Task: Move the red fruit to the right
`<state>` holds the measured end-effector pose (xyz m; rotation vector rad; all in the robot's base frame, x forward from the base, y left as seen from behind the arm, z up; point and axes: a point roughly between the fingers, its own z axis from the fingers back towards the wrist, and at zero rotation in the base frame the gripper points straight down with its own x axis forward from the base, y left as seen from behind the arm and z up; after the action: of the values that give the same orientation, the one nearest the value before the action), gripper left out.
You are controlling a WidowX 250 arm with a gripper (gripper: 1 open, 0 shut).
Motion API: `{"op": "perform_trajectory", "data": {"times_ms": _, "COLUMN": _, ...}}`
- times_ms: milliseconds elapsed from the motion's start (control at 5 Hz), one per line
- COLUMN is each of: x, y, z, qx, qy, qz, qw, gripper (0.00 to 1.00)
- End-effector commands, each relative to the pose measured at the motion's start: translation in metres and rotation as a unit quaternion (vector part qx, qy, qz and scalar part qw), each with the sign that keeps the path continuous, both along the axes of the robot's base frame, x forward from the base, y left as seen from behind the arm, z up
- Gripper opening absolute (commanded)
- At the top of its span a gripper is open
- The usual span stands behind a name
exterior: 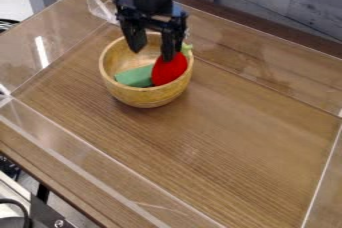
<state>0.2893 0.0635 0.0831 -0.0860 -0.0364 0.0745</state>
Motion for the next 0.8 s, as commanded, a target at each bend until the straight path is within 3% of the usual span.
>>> {"op": "perform_trajectory", "data": {"times_ms": 0, "x": 0.007, "y": 0.002, "z": -0.003, "qx": 0.008, "qy": -0.009, "qz": 0.001, "qw": 0.9999, "gripper": 1.00}}
{"op": "perform_trajectory", "data": {"times_ms": 200, "x": 0.011, "y": 0.006, "z": -0.008, "qx": 0.009, "qy": -0.007, "qz": 0.002, "qw": 0.9999, "gripper": 0.00}}
{"op": "perform_trajectory", "data": {"times_ms": 400, "x": 0.019, "y": -0.004, "z": -0.018, "qx": 0.009, "qy": -0.007, "qz": 0.036, "qw": 0.9993, "gripper": 0.00}}
{"op": "perform_trajectory", "data": {"times_ms": 600, "x": 0.030, "y": -0.014, "z": -0.008, "qx": 0.006, "qy": -0.022, "qz": 0.076, "qw": 0.9969, "gripper": 0.00}}
